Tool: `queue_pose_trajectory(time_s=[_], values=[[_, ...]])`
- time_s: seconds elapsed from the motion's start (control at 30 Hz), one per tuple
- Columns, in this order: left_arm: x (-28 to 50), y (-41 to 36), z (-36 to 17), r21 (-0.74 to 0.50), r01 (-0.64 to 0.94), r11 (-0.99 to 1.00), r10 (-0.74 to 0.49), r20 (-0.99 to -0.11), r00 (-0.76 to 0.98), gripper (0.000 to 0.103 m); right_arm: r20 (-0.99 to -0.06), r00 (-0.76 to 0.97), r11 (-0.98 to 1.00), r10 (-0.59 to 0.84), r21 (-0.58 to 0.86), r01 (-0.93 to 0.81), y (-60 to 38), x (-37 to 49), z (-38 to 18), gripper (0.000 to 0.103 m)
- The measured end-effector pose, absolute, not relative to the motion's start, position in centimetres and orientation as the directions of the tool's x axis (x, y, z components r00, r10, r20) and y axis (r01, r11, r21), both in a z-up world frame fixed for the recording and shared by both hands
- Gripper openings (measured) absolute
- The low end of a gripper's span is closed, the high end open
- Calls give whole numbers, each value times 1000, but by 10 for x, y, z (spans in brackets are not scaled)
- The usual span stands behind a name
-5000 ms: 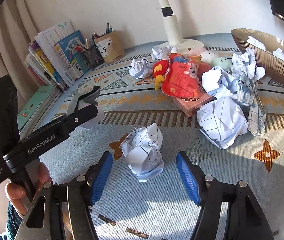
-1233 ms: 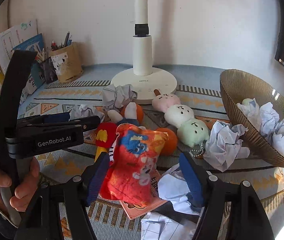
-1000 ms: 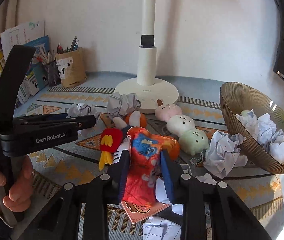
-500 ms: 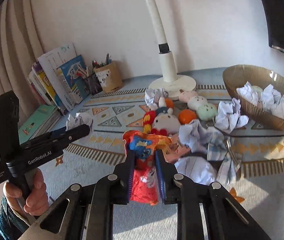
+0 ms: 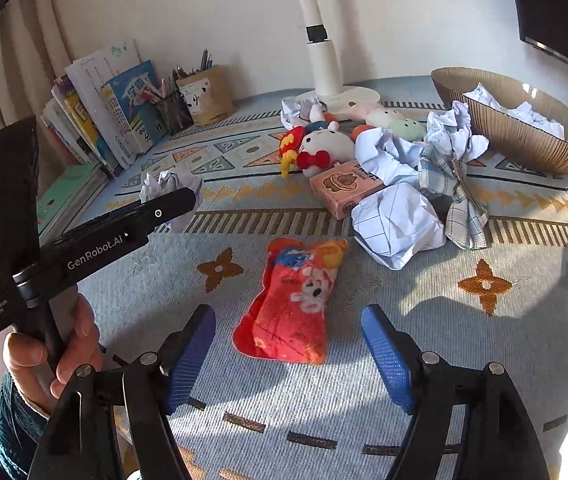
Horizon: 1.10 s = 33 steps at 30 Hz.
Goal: Organize objects
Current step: 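Grasp a paper ball with the left tool while the right tool grasps the red snack bag, then carry the paper ball and red snack bag to the brown bowl and release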
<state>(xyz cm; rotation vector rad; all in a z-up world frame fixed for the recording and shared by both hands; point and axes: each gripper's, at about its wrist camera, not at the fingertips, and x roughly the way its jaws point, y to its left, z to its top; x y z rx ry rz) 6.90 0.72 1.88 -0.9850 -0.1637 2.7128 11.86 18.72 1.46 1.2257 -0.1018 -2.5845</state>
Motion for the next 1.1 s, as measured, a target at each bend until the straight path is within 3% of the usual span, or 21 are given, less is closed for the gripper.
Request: queue_pose_trajectory(time_s=[0.1,0.27,0.4,0.53,0.6,0.8,0.9,1.1], values=[[69,4,18,-200,-185,-962,271,-615,-741,48,-767,-610,-978,-197,106,182,175,111,9,74],[71,11,19,-157,-183,-970,242,-620,-747,49,-770,-612,-982,-180,101,163,172,99,3,74],[71,16,18,-129,-193,-973,231,-627,-743,50,-767,-620,-982,-165,72,172,169,98,2,46],[71,15,18,-131,-186,-974,227,-629,-744,50,-751,-621,-973,-225,142,181,179,101,7,31],[71,17,19,-119,-193,-974,224,-629,-744,50,-726,-617,-953,-304,240,187,193,102,15,29],[75,42,43,-100,-278,-955,281,-600,-749,48,-589,-737,-935,-332,307,176,247,118,72,28],[70,64,76,-128,-333,-934,347,-545,-763,48,-520,-811,-949,-268,288,129,282,119,107,29],[32,143,138,-72,-431,-900,412,-470,-781,48,-423,-904,-965,-64,258,-53,356,97,154,29]])
